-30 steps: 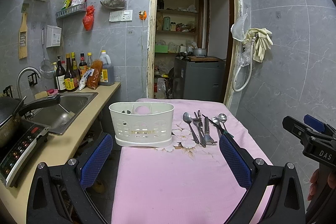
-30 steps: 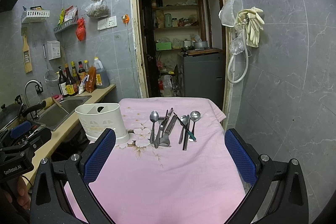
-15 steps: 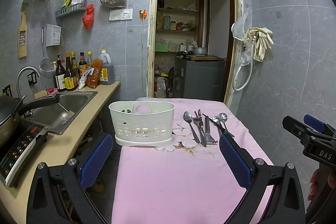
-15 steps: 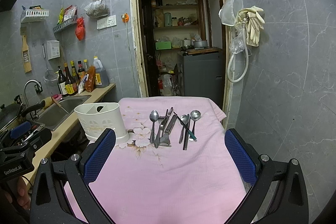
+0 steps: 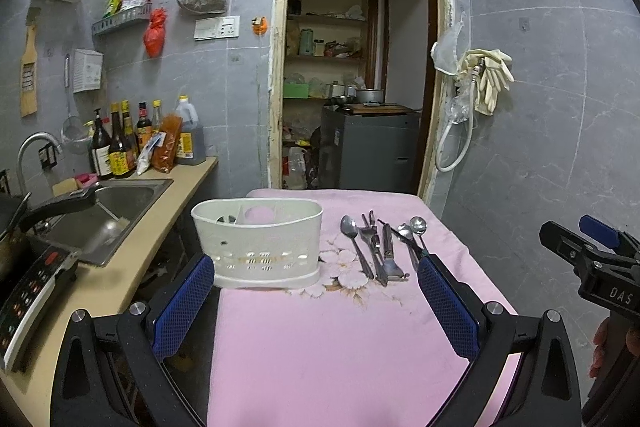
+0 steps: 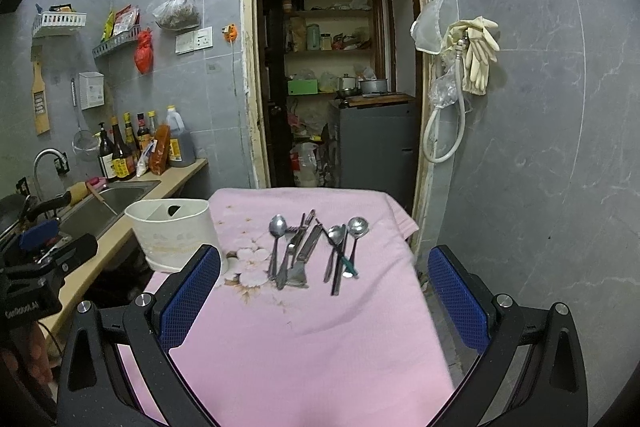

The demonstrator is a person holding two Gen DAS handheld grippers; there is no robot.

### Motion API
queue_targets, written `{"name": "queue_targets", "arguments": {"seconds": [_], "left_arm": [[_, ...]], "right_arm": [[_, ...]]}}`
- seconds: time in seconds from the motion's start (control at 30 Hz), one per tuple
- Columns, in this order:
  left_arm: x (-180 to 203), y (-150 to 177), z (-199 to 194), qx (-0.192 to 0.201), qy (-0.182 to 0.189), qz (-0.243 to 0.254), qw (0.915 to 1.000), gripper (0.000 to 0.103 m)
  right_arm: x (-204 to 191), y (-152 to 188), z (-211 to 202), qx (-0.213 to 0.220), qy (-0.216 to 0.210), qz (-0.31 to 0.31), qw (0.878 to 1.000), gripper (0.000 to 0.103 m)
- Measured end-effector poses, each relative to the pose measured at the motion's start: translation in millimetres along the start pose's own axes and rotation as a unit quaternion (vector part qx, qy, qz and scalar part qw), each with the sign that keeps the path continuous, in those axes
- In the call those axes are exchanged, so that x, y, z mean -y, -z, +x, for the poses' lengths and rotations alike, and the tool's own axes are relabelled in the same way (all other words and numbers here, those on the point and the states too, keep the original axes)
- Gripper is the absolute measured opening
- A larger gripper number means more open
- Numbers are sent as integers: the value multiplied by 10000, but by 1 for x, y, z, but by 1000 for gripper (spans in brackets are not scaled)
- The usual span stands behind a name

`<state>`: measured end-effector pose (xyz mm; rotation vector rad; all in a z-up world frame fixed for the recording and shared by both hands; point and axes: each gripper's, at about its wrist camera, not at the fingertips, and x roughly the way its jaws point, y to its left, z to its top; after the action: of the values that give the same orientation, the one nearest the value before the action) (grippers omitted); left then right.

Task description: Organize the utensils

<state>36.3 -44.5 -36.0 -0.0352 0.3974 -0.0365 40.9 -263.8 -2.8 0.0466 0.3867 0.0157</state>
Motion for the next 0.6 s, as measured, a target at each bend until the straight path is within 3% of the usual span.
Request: {"name": "queue_targets", "arguments": {"seconds": [0.13,0.4,0.6], "left_arm": [[-8,-20,4,68,134,71,9999,102],[13,-55,45,180,429,132,9988,102],[40,-79,87,186,515,267,9981,102]], "right_arm": [[9,-18,9,73,11,-49,10000,102],[41,-54,52,150,47,-86,9998,102],[72,-76,102,39,-168,-125,9998,102]]}}
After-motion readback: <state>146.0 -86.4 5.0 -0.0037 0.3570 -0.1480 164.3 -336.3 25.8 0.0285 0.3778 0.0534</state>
